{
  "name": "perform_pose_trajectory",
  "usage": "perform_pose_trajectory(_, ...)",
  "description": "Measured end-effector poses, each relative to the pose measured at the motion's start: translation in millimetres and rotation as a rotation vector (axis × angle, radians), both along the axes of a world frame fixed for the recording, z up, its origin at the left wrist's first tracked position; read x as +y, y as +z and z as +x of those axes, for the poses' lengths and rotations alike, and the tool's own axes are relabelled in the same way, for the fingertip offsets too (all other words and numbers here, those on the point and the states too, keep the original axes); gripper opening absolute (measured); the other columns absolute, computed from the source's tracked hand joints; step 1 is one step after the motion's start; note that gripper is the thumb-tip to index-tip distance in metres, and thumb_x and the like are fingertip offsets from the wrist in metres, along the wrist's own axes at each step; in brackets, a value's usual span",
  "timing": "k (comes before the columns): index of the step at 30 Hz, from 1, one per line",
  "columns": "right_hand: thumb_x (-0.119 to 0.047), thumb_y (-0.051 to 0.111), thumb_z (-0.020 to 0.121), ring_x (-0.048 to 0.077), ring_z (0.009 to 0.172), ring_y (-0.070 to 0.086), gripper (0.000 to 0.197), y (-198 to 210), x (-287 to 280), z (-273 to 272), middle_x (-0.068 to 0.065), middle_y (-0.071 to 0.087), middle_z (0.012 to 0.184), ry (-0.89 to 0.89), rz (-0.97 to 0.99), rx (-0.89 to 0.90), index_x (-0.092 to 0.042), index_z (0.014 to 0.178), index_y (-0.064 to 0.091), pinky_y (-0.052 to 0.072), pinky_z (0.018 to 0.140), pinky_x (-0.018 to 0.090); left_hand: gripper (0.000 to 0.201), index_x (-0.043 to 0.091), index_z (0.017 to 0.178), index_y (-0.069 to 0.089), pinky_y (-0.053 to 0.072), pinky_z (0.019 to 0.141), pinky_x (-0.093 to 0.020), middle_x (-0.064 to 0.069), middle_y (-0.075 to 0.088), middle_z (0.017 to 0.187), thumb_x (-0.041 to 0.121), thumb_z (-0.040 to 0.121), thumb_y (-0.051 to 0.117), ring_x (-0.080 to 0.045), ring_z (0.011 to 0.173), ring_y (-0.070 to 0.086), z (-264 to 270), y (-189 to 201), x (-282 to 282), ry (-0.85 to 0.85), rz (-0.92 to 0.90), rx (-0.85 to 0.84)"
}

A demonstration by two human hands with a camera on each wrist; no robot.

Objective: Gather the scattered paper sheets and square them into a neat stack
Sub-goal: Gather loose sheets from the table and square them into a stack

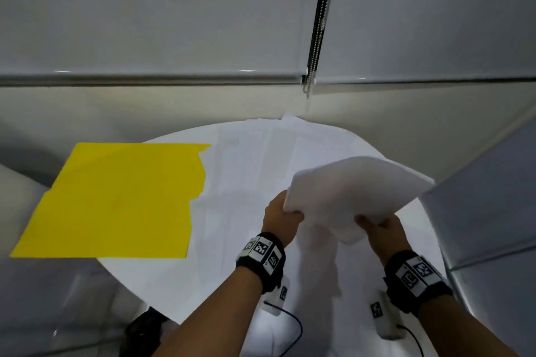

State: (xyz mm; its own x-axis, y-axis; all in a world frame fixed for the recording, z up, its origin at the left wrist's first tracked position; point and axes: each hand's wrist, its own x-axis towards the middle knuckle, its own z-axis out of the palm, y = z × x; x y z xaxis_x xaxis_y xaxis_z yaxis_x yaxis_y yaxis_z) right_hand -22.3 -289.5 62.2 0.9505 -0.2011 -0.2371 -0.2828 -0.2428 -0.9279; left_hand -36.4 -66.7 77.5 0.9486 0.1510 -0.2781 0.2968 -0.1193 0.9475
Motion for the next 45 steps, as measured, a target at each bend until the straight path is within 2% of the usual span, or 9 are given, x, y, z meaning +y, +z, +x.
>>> perform_pose_trajectory(4,0.0,0.07,0.081,0.028,0.092,0.065,0.026,-5,-2,-5,0.011,0.07,0.097,-0.013,0.038,0.029,-0.003,0.106,0.066,0.049,0.087,0.039,0.025,0.03,0.08,0.061,0.045,0.06,-0.026,0.004,0.062,0.078,0.01,0.066,0.063,-0.018,0.07,0.056,-5,-13,0,0.043,-0.046,0.029)
perform_pose_trajectory(8,-0.023,0.074,0.082,0.029,0.1,0.066,0.03,-27,-4,-14,0.007,0.071,0.105,0.051,0.035,0.088,-0.012,0.109,0.067,0.05,0.095,0.051,0.029,0.022,0.109,0.063,0.046,0.071,-0.026,0.004,0.065,0.099,0.018,0.081,0.067,-0.02,0.088,0.06,-17,-37,1,-0.038,0.075,0.168)
perform_pose_trajectory(14,-0.057,0.081,0.059,0.033,0.094,0.068,0.058,-57,-48,-23,0.007,0.073,0.099,-0.018,-0.007,0.177,-0.02,0.101,0.068,0.054,0.087,0.055,0.024,0.034,0.087,0.061,0.051,0.083,-0.031,0.007,0.063,0.099,0.012,0.08,0.068,-0.014,0.089,0.06,-44,-73,54,0.081,0.36,0.118)
perform_pose_trajectory(18,-0.025,0.072,0.083,0.037,0.103,0.063,0.037,-72,-70,-36,0.016,0.067,0.11,-0.015,-0.091,0.3,-0.01,0.116,0.063,0.049,0.095,0.055,0.047,0.031,0.123,0.055,0.043,0.101,-0.044,0.0,0.046,0.137,0.03,0.078,0.067,-0.027,0.121,0.049,-63,-94,95,0.25,0.632,0.351)
perform_pose_trajectory(23,-0.014,0.069,0.086,0.032,0.101,0.059,0.037,-96,-76,-47,0.022,0.064,0.117,0.077,-0.179,0.405,0.001,0.12,0.061,0.046,0.097,0.044,0.091,0.018,0.147,0.027,0.031,0.108,-0.05,-0.007,0.013,0.159,0.065,0.077,0.062,-0.032,0.142,0.021,-72,-100,88,0.165,0.837,0.584)
perform_pose_trajectory(27,-0.015,0.067,0.088,0.035,0.11,0.06,0.035,-96,-67,-43,0.022,0.064,0.118,0.163,-0.281,0.416,0.001,0.119,0.062,0.045,0.098,0.041,0.092,0.019,0.147,0.029,0.026,0.11,-0.05,-0.007,0.005,0.159,0.065,0.075,0.063,-0.031,0.145,0.011,-69,-99,65,0.185,0.926,0.59)
perform_pose_trajectory(32,-0.015,0.064,0.089,0.034,0.112,0.059,0.035,-91,-53,-39,0.019,0.063,0.122,0.19,-0.279,0.406,-0.001,0.122,0.061,0.044,0.097,0.038,0.076,0.021,0.138,0.04,0.032,0.102,-0.045,-0.006,0.028,0.143,0.051,0.075,0.071,-0.031,0.129,0.033,-67,-93,52,0.263,0.86,0.529)
perform_pose_trajectory(40,-0.016,0.063,0.091,0.031,0.112,0.058,0.034,-86,-24,-40,0.016,0.063,0.119,0.287,-0.243,0.414,-0.003,0.122,0.06,0.038,0.09,0.027,0.072,0.023,0.148,0.019,0.046,0.1,-0.039,-0.018,0.056,0.132,0.019,0.091,0.062,-0.036,0.118,0.056,-64,-79,52,0.226,0.438,0.45)
perform_pose_trajectory(45,-0.018,0.063,0.09,0.03,0.11,0.06,0.032,-92,-28,-37,0.015,0.065,0.119,0.305,-0.249,0.432,-0.005,0.12,0.062,0.043,0.094,0.032,0.055,0.018,0.139,0.041,0.047,0.092,-0.036,-0.016,0.059,0.127,0.018,0.09,0.065,-0.037,0.115,0.058,-59,-56,68,0.276,0.492,0.373)
